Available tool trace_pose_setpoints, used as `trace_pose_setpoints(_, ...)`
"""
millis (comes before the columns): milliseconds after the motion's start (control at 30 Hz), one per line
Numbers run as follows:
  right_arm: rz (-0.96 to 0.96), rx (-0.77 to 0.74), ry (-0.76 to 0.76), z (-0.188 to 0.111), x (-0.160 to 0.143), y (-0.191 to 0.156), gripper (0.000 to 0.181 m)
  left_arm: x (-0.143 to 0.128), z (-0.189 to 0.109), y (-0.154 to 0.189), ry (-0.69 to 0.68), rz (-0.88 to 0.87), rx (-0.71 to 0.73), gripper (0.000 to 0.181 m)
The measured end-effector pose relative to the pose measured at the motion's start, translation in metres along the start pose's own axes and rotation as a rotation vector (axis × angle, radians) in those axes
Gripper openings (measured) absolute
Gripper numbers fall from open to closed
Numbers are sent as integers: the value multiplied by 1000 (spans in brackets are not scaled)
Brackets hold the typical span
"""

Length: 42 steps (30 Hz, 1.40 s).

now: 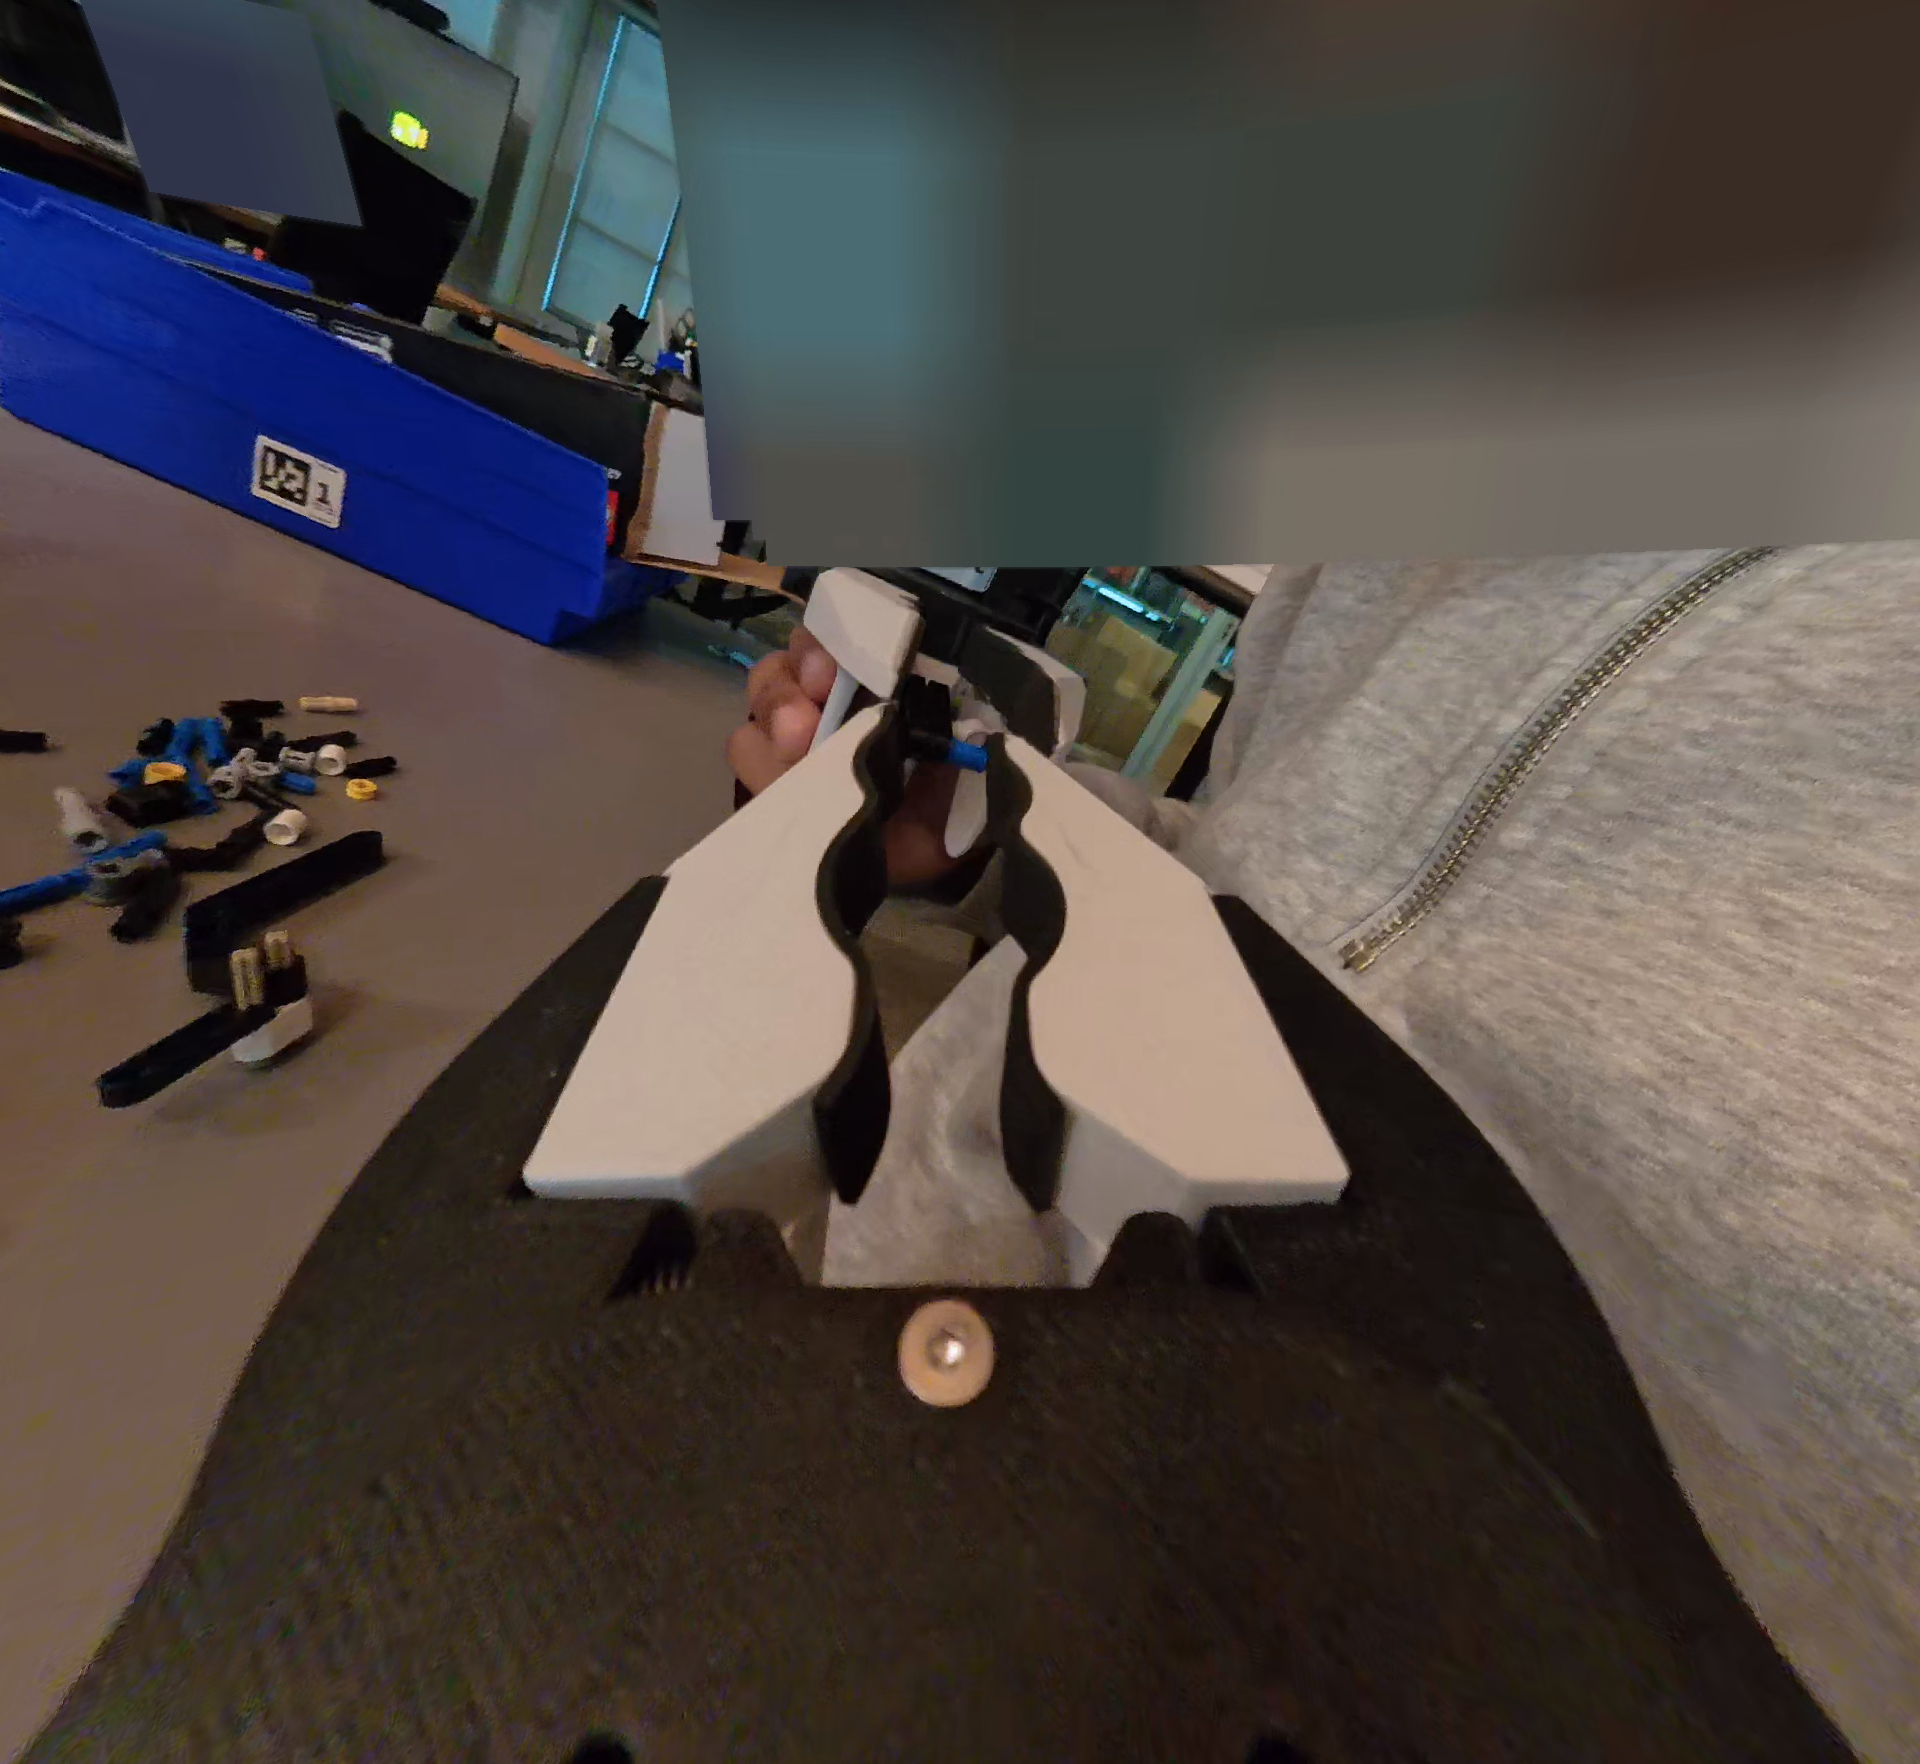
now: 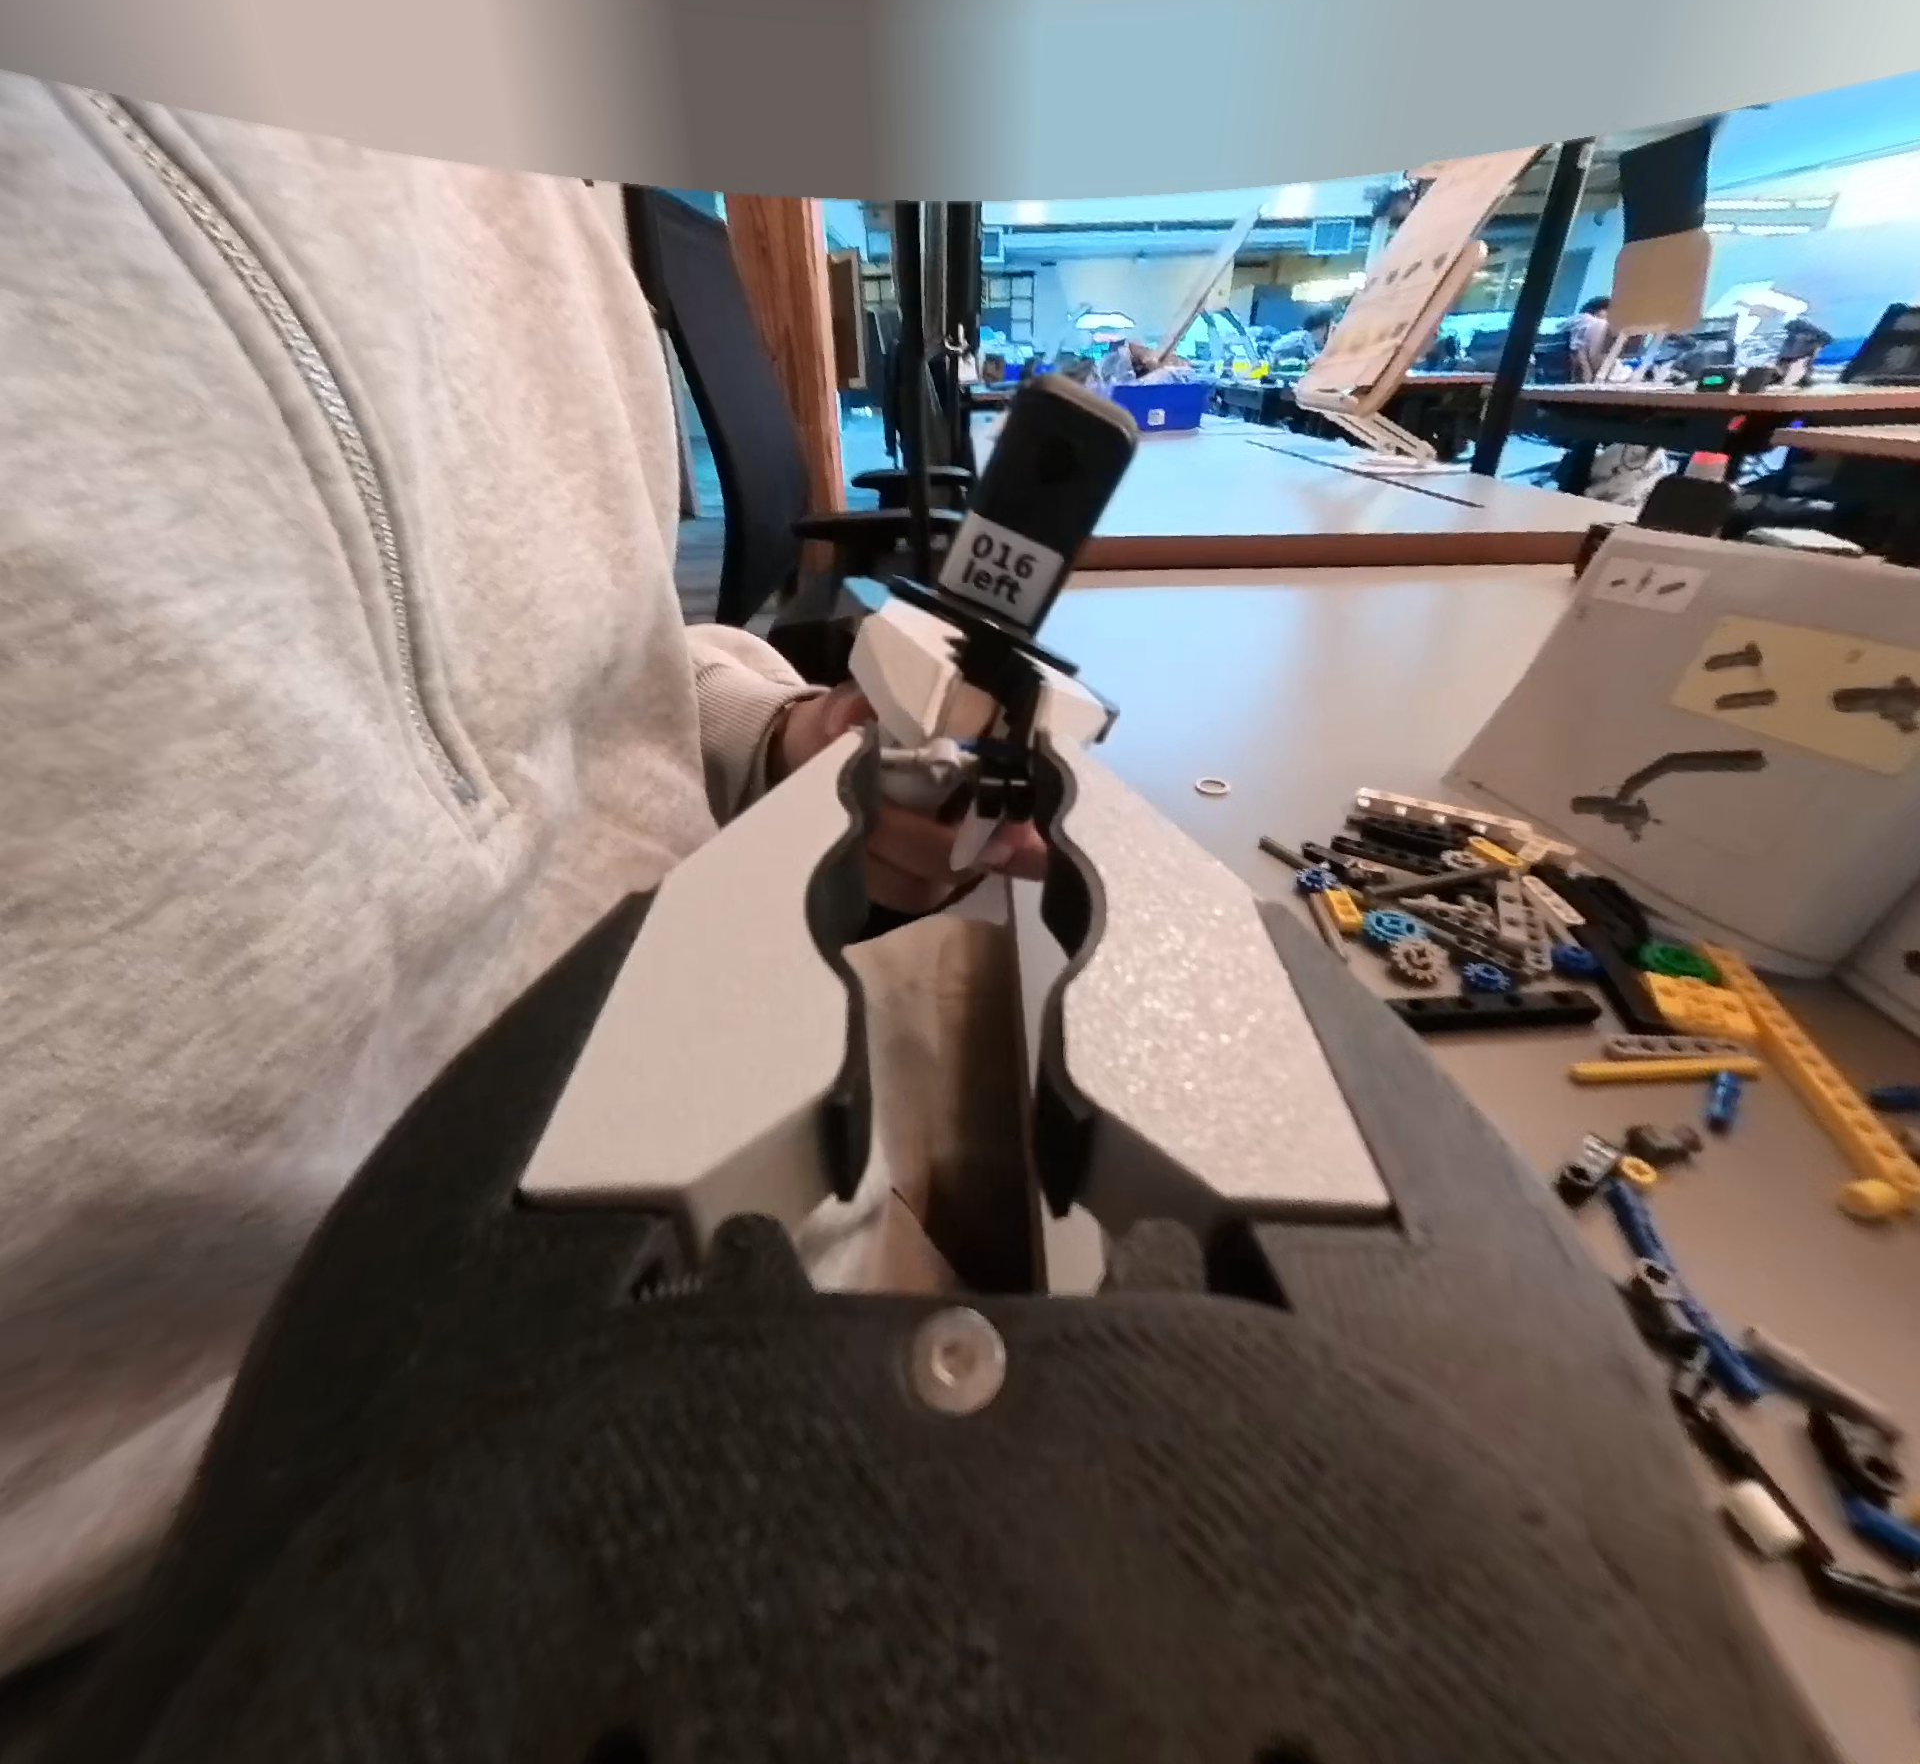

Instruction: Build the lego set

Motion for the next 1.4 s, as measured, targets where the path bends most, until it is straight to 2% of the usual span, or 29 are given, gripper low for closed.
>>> trace_pose_setpoints(400,60,14,13,-3,1,2,30,2,0,0,22,3,2,13)
trace_pose_setpoints(1400,145,43,-40,-5,-9,3,25,-5,2,-1,-102,136,112,14)
Point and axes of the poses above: each gripper's, where its closed fingertips meet, z out along the fingers, x out of its top, y = z × x across the jaws, the point moved 4 cm from there along -z, back along the fingers, and after that the axes turned 2 degrees about -z, right-handed, at the moved point
